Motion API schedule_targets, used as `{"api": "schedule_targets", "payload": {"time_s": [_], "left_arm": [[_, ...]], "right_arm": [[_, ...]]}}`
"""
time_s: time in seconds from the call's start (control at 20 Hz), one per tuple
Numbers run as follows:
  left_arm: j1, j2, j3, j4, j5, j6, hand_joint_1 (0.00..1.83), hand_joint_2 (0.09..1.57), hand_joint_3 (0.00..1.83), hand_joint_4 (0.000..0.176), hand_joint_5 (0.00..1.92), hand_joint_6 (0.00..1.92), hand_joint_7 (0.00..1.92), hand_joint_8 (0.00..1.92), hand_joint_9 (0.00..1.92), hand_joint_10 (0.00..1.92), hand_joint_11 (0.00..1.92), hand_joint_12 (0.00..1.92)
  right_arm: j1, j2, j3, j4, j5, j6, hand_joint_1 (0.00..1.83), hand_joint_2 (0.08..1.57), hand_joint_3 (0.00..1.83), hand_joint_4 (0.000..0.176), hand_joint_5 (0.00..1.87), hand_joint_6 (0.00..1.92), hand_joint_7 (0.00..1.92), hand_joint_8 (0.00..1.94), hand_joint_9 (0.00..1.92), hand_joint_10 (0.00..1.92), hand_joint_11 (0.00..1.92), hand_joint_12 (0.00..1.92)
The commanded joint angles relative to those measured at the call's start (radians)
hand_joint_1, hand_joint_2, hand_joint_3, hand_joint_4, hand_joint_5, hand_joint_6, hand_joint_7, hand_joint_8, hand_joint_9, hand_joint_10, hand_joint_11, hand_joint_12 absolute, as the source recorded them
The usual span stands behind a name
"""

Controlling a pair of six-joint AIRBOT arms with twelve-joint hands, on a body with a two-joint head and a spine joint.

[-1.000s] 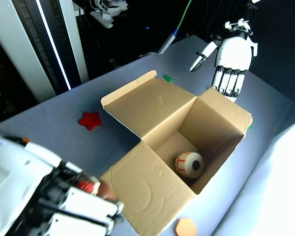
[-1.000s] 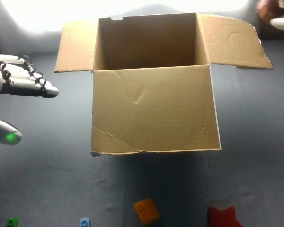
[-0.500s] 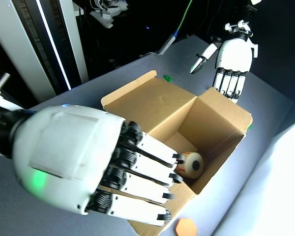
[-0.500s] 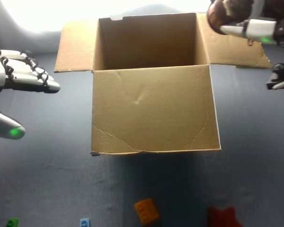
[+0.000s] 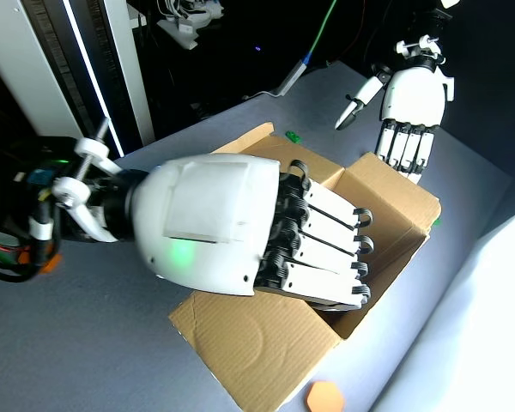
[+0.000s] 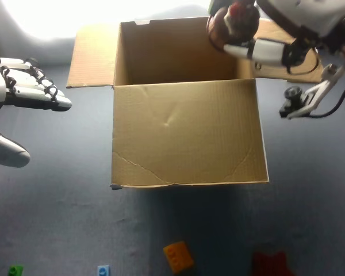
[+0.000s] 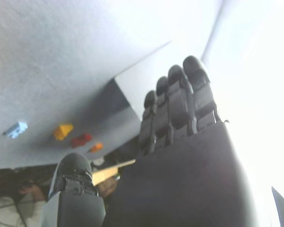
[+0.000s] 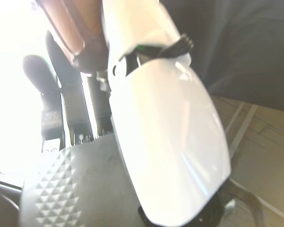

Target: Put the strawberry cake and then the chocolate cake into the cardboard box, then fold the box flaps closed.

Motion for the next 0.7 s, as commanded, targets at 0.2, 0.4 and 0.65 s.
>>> {"api": "schedule_targets", "payload": {"time_s": [0.2, 0.4, 0.65], "left_arm": [[-0.007, 0.003, 0.004, -0.069, -0.012, 0.003, 0.0, 1.11, 0.0, 0.0, 0.16, 0.0, 0.19, 0.0, 0.16, 0.0, 0.0, 0.51], [-0.002, 0.002, 0.004, -0.08, -0.006, 0.008, 0.0, 1.1, 0.0, 0.0, 0.16, 0.0, 0.19, 0.0, 0.16, 0.0, 0.0, 0.55], [0.031, 0.001, 0.005, -0.107, -0.011, 0.012, 0.0, 1.11, 0.0, 0.0, 0.16, 0.01, 0.19, 0.01, 0.18, 0.01, 0.0, 0.57]], "right_arm": [[0.001, -0.047, 0.019, -0.042, 0.142, -0.006, 1.19, 1.19, 0.0, 0.0, 0.88, 1.06, 0.83, 1.38, 0.64, 1.34, 0.4, 1.81], [-0.014, -0.066, 0.023, -0.042, 0.143, -0.02, 1.14, 1.24, 0.0, 0.023, 0.72, 1.34, 0.76, 1.38, 0.56, 1.3, 0.31, 1.8], [-0.012, -0.066, 0.023, -0.041, 0.144, -0.023, 0.74, 1.1, 0.0, 0.0, 0.27, 0.05, 0.49, 0.01, 0.47, 0.25, 0.01, 1.33]]}}
